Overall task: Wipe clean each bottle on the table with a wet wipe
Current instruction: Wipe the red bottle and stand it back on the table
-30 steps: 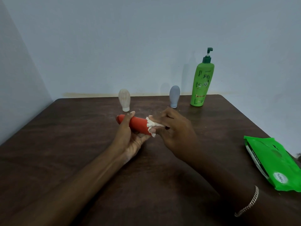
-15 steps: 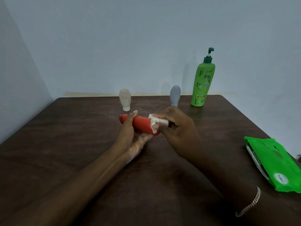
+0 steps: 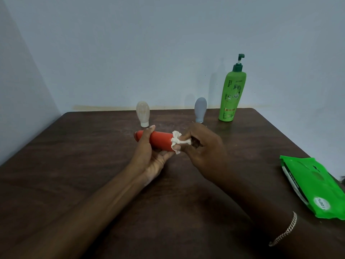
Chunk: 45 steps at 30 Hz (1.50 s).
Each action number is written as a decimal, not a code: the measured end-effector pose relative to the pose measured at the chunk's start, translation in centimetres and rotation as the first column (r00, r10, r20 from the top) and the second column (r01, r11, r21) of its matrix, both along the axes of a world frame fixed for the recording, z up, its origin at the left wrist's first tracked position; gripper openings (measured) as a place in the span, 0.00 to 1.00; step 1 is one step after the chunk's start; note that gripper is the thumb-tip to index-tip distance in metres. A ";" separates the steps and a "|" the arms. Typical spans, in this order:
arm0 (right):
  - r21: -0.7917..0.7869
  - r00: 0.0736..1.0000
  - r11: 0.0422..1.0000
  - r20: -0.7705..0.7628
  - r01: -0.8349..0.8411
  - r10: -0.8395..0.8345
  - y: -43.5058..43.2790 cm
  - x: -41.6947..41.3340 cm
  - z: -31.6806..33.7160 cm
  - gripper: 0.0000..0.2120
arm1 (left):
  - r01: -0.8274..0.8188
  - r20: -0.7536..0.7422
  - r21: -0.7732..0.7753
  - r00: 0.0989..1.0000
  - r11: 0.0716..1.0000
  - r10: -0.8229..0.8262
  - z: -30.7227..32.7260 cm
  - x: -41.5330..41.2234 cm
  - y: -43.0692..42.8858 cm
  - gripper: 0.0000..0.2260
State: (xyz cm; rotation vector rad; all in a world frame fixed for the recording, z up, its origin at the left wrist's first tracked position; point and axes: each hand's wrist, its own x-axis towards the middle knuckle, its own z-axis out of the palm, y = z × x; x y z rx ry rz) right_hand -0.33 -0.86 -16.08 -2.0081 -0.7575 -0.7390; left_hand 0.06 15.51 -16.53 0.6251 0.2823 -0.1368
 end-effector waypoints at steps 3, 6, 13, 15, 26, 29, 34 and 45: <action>0.065 0.995 0.995 0.045 0.081 -0.084 -0.4 0.5 0.1 0.11 | -0.008 -0.003 -0.018 1.000 1.000 0.008 0.2 0.1 0.4 0.28; 0.143 0.999 0.988 -0.002 0.051 -0.051 -0.9 0.6 0.1 0.11 | -0.023 -0.004 -0.020 1.000 1.000 0.023 0.2 0.4 0.5 0.29; 0.092 1.000 0.996 -0.016 -0.004 0.005 -0.3 0.4 -0.2 0.10 | -0.013 0.017 -0.023 1.000 1.000 0.013 0.0 0.1 0.4 0.25; 0.174 0.998 0.984 -0.064 0.031 -0.020 -0.8 0.6 0.1 0.08 | -0.016 0.022 -0.021 1.000 1.000 0.016 0.1 0.1 0.5 0.26; -0.015 0.993 0.999 -0.106 0.041 -0.043 0.0 0.2 -0.5 0.08 | -0.025 0.109 -0.020 0.994 0.999 0.027 0.3 0.1 0.3 0.28; 0.037 0.937 0.993 -0.336 0.114 -0.095 0.6 -0.5 -1.1 0.11 | -0.057 0.128 0.001 0.990 0.998 0.056 0.0 0.0 0.2 0.25; 0.270 0.791 0.960 -0.601 0.068 0.113 1.2 -0.9 -1.7 0.15 | -0.058 0.190 0.033 0.980 0.998 0.051 -0.2 0.3 0.6 0.22; 0.730 0.239 0.682 -0.670 0.039 0.703 0.5 -0.8 0.3 0.13 | -0.210 0.431 0.289 0.900 0.934 0.069 0.3 0.9 1.5 0.26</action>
